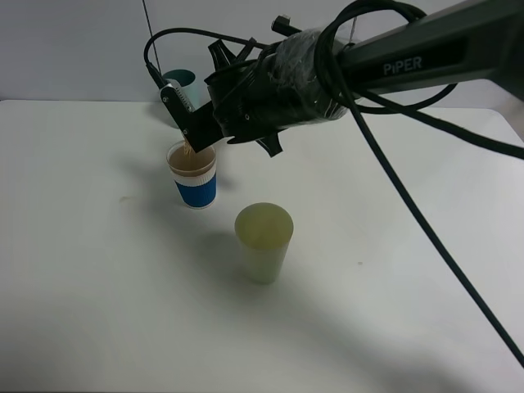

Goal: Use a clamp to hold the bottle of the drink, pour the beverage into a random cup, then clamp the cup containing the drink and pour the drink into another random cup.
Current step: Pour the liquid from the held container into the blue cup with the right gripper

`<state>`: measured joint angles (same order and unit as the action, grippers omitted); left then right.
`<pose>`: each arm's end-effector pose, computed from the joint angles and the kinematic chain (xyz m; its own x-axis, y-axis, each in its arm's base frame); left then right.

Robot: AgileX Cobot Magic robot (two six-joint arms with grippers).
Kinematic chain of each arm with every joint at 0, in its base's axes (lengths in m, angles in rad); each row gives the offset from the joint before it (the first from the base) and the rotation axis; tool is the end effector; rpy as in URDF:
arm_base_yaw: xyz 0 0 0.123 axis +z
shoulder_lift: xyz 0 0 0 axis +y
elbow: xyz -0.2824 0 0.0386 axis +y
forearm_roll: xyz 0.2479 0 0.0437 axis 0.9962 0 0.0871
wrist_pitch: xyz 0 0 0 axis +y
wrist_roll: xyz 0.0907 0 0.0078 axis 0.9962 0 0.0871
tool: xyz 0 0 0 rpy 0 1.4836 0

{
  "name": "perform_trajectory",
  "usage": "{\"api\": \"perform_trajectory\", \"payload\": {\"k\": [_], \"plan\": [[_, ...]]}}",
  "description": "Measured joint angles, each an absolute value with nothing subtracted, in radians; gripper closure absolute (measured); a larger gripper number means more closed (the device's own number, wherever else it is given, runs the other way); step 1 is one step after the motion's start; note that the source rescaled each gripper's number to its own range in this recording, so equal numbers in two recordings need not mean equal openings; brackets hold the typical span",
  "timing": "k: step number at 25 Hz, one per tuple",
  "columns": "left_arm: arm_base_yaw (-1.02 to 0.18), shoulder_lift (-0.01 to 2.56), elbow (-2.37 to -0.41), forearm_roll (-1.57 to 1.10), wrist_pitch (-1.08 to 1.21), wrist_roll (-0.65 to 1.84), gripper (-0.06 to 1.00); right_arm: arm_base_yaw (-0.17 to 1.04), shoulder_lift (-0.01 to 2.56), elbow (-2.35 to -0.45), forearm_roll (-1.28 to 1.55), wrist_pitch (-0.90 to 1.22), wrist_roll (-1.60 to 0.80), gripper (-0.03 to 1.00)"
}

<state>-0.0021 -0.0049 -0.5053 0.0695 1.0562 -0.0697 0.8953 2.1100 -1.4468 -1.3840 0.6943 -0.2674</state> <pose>-0.0061 0.0055 0.2791 -0.4398 -0.0345 -0.8974 -0.0678 0.9977 -0.0051 0.3280 0.3177 0.1802 0.3246 -0.8381 0.4384 -0.4083 -0.5423 -0.7343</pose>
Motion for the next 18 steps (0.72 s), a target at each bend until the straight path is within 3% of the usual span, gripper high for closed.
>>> {"api": "perform_trajectory", "payload": {"k": [18], "plan": [[-0.002, -0.005, -0.505, 0.069, 1.056, -0.069, -0.05, 0.899, 2.11, -1.447, -1.468, 0.721, -0.272, 0.95]]}}
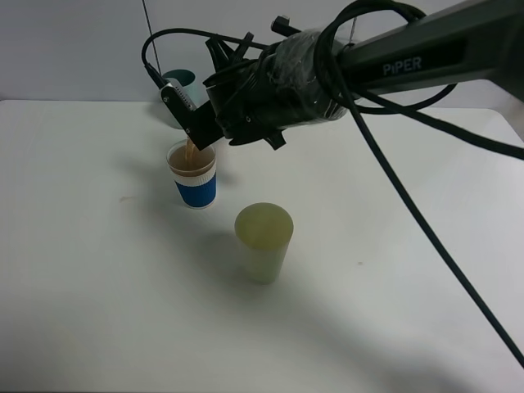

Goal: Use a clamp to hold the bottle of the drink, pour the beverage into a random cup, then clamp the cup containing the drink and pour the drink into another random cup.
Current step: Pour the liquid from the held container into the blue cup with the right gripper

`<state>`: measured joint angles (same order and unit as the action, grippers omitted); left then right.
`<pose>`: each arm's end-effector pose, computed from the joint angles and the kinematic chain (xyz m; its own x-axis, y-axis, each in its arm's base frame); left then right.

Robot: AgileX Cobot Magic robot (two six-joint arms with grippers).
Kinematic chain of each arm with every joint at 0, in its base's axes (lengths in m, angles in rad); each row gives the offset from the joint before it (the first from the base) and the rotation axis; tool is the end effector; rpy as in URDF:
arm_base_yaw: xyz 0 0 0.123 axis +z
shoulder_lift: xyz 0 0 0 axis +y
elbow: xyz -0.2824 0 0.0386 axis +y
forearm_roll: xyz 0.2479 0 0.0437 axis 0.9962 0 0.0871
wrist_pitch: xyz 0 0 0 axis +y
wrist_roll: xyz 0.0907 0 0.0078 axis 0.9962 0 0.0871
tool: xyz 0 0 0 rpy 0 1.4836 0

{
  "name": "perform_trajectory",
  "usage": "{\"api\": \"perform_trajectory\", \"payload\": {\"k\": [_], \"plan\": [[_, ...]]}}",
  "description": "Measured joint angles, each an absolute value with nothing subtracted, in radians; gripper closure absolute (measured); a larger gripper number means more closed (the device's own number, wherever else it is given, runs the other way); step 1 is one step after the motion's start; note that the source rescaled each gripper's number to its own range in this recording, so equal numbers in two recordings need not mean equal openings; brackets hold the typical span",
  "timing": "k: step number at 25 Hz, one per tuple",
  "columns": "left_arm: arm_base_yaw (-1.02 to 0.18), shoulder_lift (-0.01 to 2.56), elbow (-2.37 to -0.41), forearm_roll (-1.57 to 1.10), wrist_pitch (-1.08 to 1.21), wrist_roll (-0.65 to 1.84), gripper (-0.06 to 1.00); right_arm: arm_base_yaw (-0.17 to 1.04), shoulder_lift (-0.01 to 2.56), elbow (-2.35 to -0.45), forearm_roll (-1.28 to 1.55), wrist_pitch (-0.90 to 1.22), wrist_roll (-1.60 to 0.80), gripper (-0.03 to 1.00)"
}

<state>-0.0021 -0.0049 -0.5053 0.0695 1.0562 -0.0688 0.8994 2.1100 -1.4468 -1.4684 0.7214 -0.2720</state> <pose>-0.0061 0.0055 0.2791 -0.4399 -0.0336 -0.8974 -0.0674 0.9977 -0.0043 0.3295 0.3184 0.1850 0.3184 -0.7999 0.5086 -0.3442 -0.5975 -0.7242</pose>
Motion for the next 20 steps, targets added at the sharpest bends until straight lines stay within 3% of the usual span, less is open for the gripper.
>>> {"api": "perform_trajectory", "payload": {"k": [20], "plan": [[-0.002, -0.005, -0.505, 0.069, 1.056, -0.069, -0.05, 0.904, 2.11, -1.447, -1.49, 0.747, -0.272, 0.95]]}}
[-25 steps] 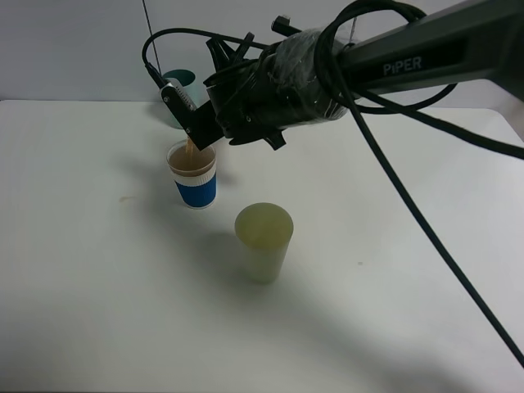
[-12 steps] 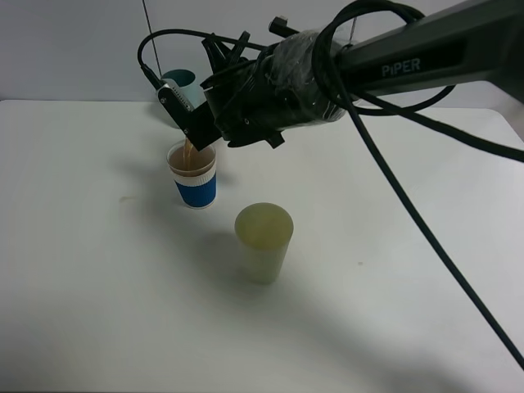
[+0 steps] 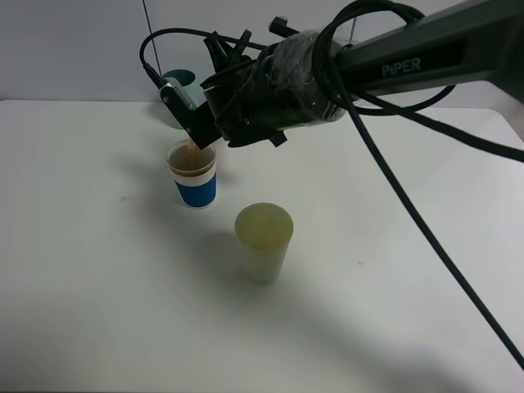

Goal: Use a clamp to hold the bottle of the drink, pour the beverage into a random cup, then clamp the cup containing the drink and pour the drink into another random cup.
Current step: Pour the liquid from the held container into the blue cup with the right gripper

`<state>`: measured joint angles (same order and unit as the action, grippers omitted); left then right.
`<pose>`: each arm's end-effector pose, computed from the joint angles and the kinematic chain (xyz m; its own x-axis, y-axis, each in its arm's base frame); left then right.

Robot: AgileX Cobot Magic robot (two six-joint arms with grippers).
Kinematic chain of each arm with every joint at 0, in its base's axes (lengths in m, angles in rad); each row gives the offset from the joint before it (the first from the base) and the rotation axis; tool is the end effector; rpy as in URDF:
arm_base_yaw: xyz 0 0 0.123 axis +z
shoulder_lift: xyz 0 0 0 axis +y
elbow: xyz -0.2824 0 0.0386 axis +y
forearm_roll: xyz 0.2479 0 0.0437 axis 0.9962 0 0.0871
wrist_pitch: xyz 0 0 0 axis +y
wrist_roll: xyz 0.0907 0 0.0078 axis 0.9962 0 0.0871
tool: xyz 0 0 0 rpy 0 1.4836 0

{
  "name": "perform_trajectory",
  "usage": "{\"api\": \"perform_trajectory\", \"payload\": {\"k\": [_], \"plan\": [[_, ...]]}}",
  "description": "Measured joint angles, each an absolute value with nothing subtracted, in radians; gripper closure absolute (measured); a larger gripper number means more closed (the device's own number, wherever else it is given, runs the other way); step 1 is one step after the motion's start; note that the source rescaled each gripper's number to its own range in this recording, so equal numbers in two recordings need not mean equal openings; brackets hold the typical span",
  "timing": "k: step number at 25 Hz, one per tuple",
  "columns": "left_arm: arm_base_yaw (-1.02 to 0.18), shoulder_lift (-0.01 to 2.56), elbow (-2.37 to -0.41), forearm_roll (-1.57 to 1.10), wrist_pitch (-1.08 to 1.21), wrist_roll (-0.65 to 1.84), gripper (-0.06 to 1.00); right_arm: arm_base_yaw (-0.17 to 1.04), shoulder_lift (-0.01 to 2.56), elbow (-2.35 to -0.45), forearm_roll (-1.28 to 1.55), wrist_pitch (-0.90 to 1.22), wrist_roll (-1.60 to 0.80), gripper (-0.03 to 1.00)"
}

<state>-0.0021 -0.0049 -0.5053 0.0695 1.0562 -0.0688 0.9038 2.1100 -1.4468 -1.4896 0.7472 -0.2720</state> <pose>-0.0061 0.0055 0.2791 -0.4399 -0.0336 -0.8974 -0.0674 0.9977 -0.0043 0.3291 0.3182 0.1868 0.3018 -0.7904 0.5330 -0.3306 -0.6112 -0.7191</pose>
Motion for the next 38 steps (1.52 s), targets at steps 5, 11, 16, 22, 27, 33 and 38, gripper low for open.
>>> {"api": "perform_trajectory", "payload": {"k": [5, 11, 16, 22, 27, 33, 38], "plan": [[-0.002, -0.005, -0.505, 0.069, 1.056, -0.069, -0.05, 0.904, 2.11, -1.447, -1.509, 0.747, -0.272, 0.95], [-0.002, -0.005, -0.505, 0.069, 1.056, -0.069, -0.05, 0.904, 2.11, -1.447, -1.52, 0.747, -0.272, 0.95], [-0.002, -0.005, -0.505, 0.069, 1.056, -0.069, -0.05, 0.904, 2.11, -1.447, -1.55, 0.748, -0.272, 0.95], [-0.002, -0.005, -0.505, 0.069, 1.056, -0.069, -0.05, 0.904, 2.11, -1.447, -1.566, 0.758, -0.272, 0.95], [-0.002, -0.005, -0.505, 0.069, 1.056, -0.069, -0.05, 0.904, 2.11, -1.447, -1.591, 0.763, -0.272, 0.95], [-0.002, -0.005, -0.505, 0.069, 1.056, -0.069, -0.05, 0.904, 2.11, -1.447, -1.614, 0.763, -0.272, 0.95], [-0.002, -0.005, -0.505, 0.069, 1.056, -0.069, -0.05, 0.904, 2.11, -1.447, -1.66, 0.763, -0.26, 0.95]]}}
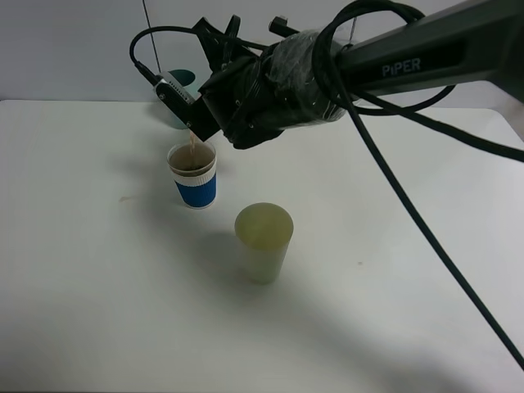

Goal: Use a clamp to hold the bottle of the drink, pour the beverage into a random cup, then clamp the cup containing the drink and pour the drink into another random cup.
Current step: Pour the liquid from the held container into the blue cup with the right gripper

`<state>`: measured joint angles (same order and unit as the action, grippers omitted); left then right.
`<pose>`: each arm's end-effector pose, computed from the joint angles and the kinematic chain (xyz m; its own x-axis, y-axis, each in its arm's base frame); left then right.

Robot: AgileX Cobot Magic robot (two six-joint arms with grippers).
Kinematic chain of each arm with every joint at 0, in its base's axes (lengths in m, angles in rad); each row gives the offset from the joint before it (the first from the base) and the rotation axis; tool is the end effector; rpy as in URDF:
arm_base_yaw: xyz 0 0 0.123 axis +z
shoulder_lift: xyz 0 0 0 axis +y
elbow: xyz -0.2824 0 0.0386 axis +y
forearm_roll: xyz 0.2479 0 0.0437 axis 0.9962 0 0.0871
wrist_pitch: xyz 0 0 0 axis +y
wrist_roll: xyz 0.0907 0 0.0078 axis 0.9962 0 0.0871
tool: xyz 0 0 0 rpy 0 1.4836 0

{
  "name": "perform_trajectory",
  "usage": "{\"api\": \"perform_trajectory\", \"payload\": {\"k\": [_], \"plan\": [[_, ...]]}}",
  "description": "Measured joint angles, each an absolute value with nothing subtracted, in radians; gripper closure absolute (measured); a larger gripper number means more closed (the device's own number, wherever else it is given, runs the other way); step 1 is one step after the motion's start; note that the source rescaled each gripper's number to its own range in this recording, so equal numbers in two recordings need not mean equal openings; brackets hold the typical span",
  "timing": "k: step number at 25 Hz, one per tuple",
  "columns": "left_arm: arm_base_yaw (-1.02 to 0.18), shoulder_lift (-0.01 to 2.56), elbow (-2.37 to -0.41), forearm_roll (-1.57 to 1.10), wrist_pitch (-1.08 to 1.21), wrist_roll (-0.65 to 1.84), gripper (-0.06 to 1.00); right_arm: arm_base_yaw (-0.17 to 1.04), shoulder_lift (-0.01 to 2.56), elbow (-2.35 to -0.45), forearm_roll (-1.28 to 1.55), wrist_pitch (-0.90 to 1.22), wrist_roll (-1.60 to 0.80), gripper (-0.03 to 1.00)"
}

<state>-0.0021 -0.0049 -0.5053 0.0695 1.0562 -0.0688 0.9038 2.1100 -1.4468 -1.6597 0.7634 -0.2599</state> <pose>-0.0061 0.0055 0.2791 -0.4399 -0.0336 -0.8974 -0.0674 0.9977 -0.0043 0.3330 0.3214 0.1963 0.2890 -0.7203 0.6306 -0.1983 -0.6894 -0.6967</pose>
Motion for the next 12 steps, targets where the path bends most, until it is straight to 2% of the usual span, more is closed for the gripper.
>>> {"api": "perform_trajectory", "payload": {"k": [12], "plan": [[-0.002, -0.005, -0.505, 0.069, 1.056, -0.069, -0.05, 0.904, 2.11, -1.447, -1.725, 0.742, -0.165, 0.95]]}}
